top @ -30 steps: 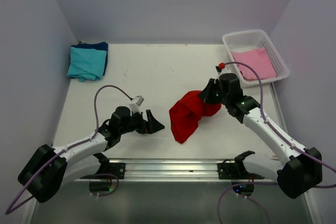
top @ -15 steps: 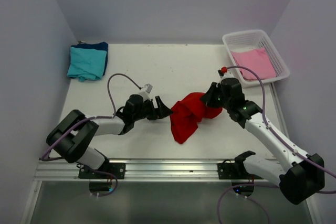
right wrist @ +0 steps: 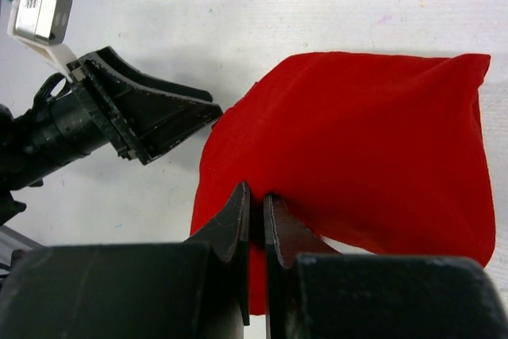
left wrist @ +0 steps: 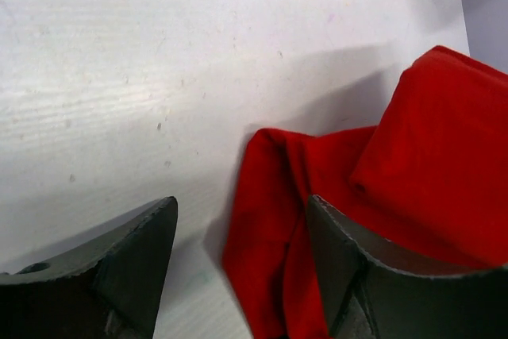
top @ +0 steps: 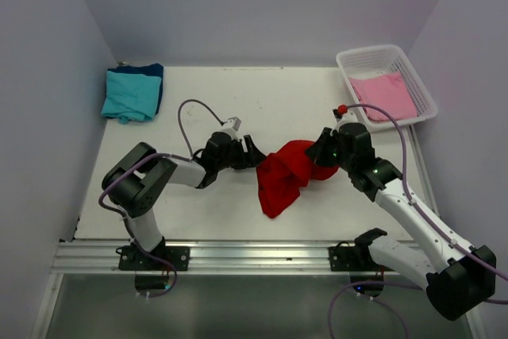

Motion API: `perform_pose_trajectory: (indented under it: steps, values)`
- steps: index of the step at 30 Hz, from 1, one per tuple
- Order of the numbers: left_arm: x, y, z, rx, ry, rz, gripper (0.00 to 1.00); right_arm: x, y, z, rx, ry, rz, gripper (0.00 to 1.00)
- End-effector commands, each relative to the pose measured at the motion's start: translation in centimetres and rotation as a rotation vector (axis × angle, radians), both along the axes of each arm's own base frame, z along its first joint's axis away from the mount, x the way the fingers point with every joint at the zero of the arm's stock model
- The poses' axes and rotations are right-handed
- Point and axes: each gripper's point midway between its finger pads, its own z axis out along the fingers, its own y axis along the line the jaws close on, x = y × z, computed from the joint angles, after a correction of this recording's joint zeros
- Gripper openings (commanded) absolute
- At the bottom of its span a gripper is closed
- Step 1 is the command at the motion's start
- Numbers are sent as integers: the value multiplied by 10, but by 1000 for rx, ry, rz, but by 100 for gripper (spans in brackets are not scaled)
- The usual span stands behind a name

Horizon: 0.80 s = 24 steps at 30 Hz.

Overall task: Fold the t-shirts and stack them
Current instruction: Flatten the tshirt out

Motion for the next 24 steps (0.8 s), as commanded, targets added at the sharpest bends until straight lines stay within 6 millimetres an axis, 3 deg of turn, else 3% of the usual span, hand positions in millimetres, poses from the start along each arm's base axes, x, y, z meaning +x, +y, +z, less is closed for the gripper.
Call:
perform_pose_trajectory:
  steps: [1, 10, 14, 18, 24]
  values:
    - [14, -11, -2, 7, -60, -28, 69, 2, -2, 10, -4, -54, -1, 0]
    - [5, -38, -16, -34, 25, -169, 43, 1, -6, 6, -19, -52, -11, 0]
    - [-11, -39, -19, -5, 73, -235, 46, 3, -9, 2, -36, -46, -28, 0]
    - [-28, -27, -23, 54, 94, -265, 52, 3, -10, -1, -41, -42, -32, 0]
    - [-48, -19, -28, 87, 147, -311, 50, 6, -9, -4, -43, -37, -37, 0]
